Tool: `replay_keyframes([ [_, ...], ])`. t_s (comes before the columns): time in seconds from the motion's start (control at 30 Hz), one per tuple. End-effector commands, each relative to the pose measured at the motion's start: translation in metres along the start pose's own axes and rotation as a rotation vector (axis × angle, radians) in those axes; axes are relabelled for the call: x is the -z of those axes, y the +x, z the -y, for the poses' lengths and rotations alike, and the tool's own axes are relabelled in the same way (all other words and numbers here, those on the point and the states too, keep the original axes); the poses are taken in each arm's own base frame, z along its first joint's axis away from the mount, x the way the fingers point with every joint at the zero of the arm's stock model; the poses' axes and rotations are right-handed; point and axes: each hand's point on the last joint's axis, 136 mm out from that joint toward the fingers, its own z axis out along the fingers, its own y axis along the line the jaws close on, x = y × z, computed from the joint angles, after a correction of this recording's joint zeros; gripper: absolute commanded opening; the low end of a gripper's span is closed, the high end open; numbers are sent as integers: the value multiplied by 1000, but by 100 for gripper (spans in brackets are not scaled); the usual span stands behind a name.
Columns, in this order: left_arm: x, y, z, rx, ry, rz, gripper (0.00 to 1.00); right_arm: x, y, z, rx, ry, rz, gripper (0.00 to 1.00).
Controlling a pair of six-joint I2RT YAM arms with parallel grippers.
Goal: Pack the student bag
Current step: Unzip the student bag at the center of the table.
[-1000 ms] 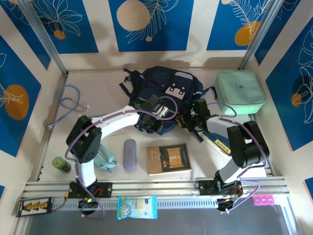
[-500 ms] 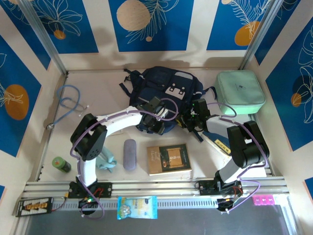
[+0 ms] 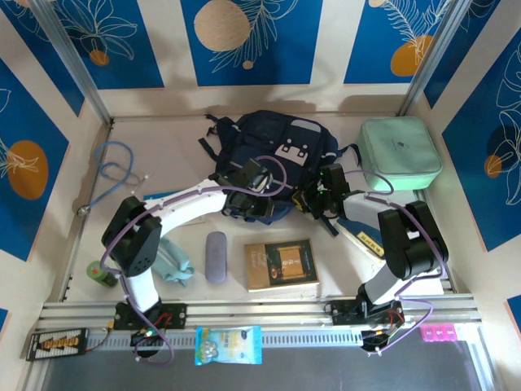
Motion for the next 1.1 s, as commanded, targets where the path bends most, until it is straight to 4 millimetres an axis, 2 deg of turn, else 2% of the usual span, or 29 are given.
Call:
replay_keyframes([
  [0.0,-9,1,7,67,-4,2,25,8,0,-21,35,-46,7,12],
  [0.13,-20,2,0,71,-52,-10,24,9,0,-21,37,-45,5,12],
  [0.3,-30,3,9,28,-6,-34,25,9,0,-22,41,-46,3,12],
  [0.7,-37,-11,11,-15,-15,-7,23,8,4,-25,51,-53,-12,12],
  [0.83,-40,-11,6,-16,-42,-2,20,8,4,-26,52,-56,-13,12],
  [1.07,-49,-10,-5,-8,-95,-2,22,8,5,-24,51,-54,-15,12],
])
